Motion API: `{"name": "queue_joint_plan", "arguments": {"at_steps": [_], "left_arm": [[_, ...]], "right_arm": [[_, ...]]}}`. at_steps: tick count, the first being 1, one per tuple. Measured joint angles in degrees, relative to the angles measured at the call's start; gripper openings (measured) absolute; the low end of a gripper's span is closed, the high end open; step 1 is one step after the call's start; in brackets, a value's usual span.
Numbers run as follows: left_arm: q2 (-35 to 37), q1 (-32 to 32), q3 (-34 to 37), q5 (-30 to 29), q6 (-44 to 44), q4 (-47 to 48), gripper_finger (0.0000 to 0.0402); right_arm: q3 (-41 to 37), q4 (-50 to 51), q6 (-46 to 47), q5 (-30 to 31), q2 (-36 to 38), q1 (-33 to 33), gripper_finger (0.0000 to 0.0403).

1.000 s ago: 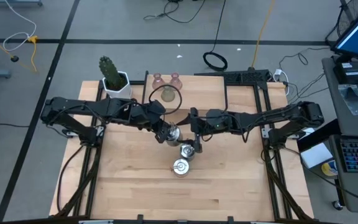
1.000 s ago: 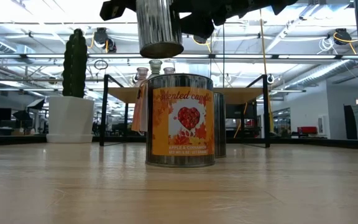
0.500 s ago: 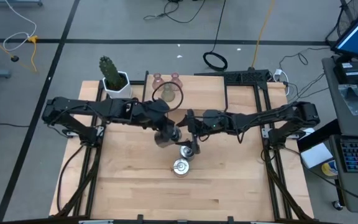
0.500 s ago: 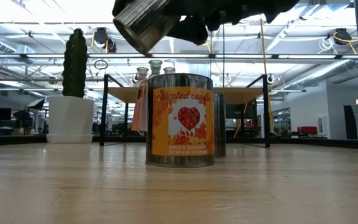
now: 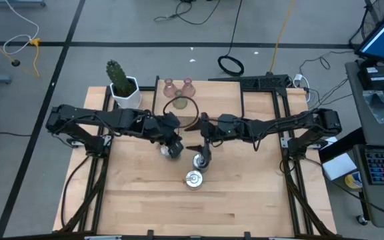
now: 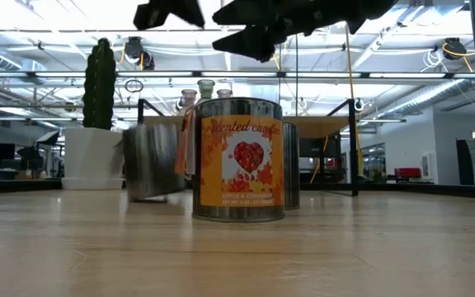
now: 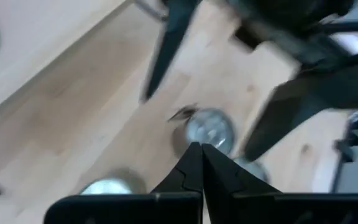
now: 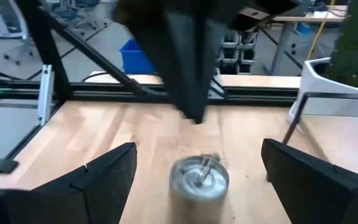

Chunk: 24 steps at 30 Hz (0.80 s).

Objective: Pick & Place candle stick holders
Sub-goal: Put the left brown scented candle on the shelf

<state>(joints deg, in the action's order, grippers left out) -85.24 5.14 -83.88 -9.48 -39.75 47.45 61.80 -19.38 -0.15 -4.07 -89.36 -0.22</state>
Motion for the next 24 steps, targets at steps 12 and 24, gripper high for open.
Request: {"name": "queue_joint_plan", "arguments": {"at_steps": [12, 24], "left_arm": [[-0.04, 3.26, 5.45, -0.96, -10.13, 12.70, 0.0001], [-0.01, 1.13, 12.65, -0.22, 3.60, -2.52, 0.0106]], "right_arm": [[0.00, 0.79, -2.20, -0.22, 0.02, 0.12, 0.0334], [-0.11, 7.29, -2.09, 1.65, 2.25, 0.17, 0.0334]]}}
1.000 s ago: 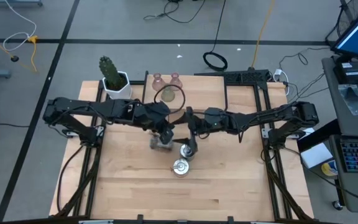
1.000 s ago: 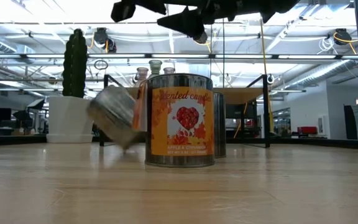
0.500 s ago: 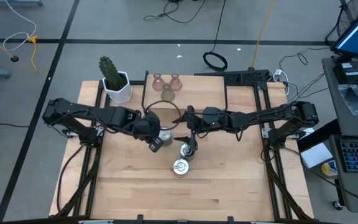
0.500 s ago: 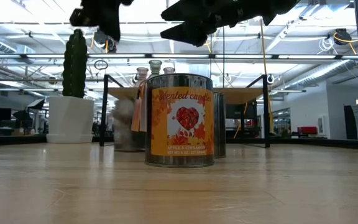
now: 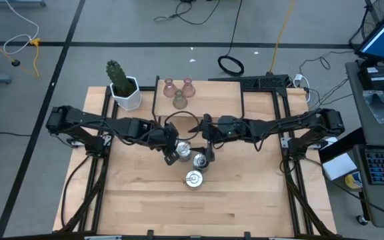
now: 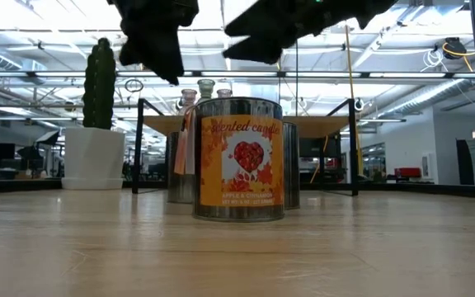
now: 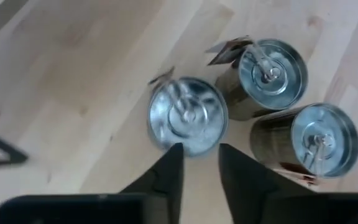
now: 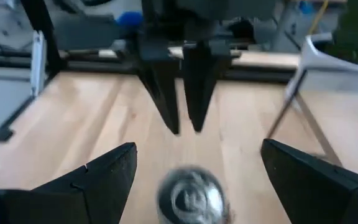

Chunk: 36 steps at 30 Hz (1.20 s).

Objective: Pick & Place candle stick holders
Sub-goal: Put the left brown scented candle on the shelf

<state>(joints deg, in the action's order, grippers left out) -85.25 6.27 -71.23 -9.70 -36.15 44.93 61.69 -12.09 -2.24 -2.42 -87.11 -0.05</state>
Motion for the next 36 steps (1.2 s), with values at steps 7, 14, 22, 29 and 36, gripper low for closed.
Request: {"name": "queue_joint_plan", "arguments": {"at_steps": [7, 14, 22, 29, 36], "left_arm": [[0.02, -0.44, 4.41, 0.66, 12.57, -5.35, 0.0194], [0.02, -0.41, 11.09, 2.22, 18.98, -14.78, 0.0229], [-2.19, -0.33, 13.23, 3.63, 26.04, -19.05, 0.0230], [-9.19, 0.80, 12.88, 3.91, 29.41, -20.82, 0.0230], [-11.32, 1.74, 12.77, 1.87, 30.07, -20.39, 0.0171]], "right_arm": [[-0.03, 10.40, -0.10, 5.59, 3.66, 0.02, 0.0334], [0.00, 16.38, 0.00, 7.13, 6.85, 0.00, 0.0334], [0.00, 18.42, -0.15, 7.13, 6.93, -0.02, 0.0334], [0.00, 19.12, -0.15, 7.13, 6.93, -0.64, 0.0334], [0.00, 20.58, -0.13, 7.13, 6.93, -0.68, 0.0334]]}}
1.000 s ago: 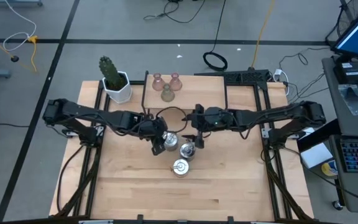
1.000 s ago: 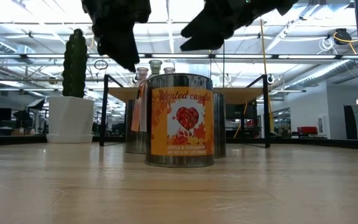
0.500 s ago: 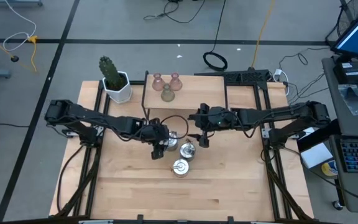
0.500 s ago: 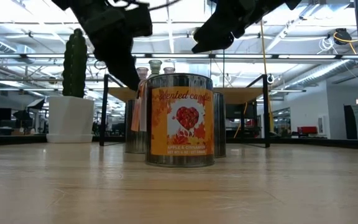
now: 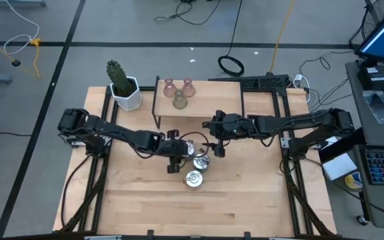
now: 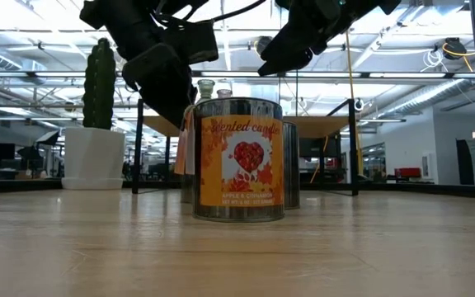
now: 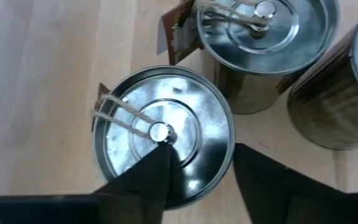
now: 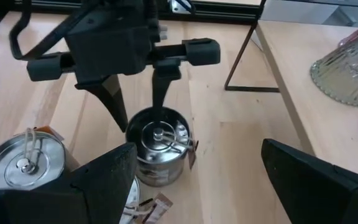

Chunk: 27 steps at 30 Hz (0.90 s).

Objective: Pick & Place candle stick holders
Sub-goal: Put the left brown scented candle on the shelf

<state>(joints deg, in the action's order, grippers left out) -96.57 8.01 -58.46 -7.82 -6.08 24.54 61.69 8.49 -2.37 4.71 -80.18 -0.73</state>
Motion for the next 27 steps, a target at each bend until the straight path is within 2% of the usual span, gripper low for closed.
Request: {"name": "queue_joint_plan", "arguments": {"at_steps": [6, 11, 19, 27], "left_arm": [[-0.17, 1.14, 0.04, -1.71, -0.01, -0.14, 0.0065], [-1.15, 2.14, 0.02, -4.47, -0.44, -1.07, 0.0015], [-2.10, 2.88, 0.00, -5.73, -5.36, -1.82, 0.0004], [-0.46, 2.78, -0.44, -3.36, -10.64, -1.13, 0.0001]], "right_arm": [[0.00, -0.04, 0.00, -0.02, 0.00, 0.00, 0.0334], [0.00, -0.04, 0.13, -0.02, 0.00, 0.00, 0.0334], [0.00, 0.00, 0.15, -0.24, 0.00, 0.04, 0.0334], [0.00, -0.53, 0.15, -0.24, 0.00, 0.05, 0.0334]]}}
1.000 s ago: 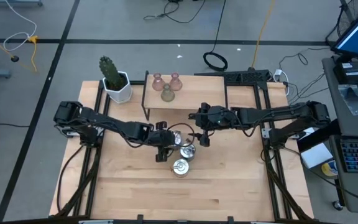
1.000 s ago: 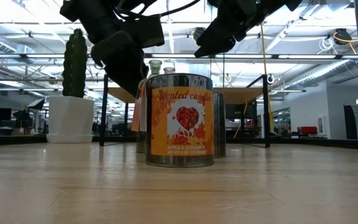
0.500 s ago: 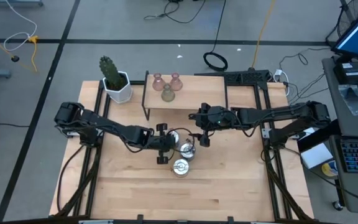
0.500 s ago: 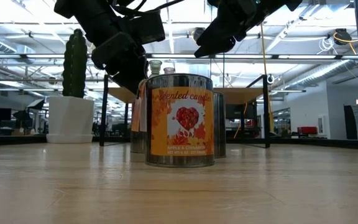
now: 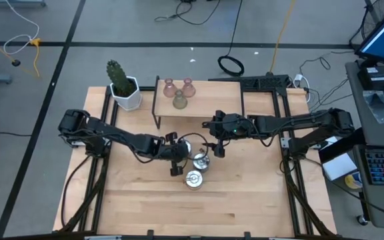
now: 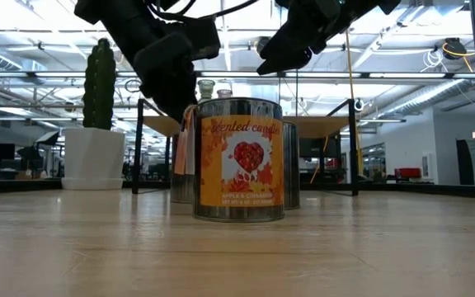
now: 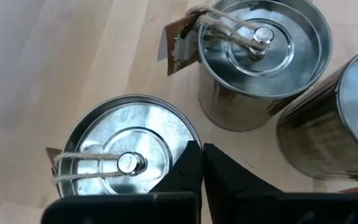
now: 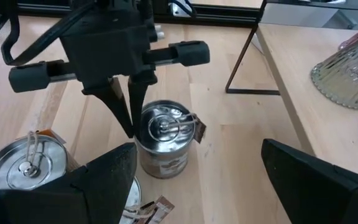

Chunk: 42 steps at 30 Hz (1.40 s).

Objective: Pick & Place candle stick holders
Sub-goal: Put the left brown scented candle on the shelf

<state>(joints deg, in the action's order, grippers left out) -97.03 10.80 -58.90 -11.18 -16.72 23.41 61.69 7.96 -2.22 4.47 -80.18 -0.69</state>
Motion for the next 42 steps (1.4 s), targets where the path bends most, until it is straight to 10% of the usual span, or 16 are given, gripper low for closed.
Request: {"name": "queue_joint_plan", "arguments": {"at_steps": [42], "left_arm": [[8.06, 0.21, -25.81, -2.43, 3.55, 19.95, 0.0000]], "right_arm": [[0.00, -6.18, -1.44, -0.04, -0.02, 0.81, 0.0396]]}}
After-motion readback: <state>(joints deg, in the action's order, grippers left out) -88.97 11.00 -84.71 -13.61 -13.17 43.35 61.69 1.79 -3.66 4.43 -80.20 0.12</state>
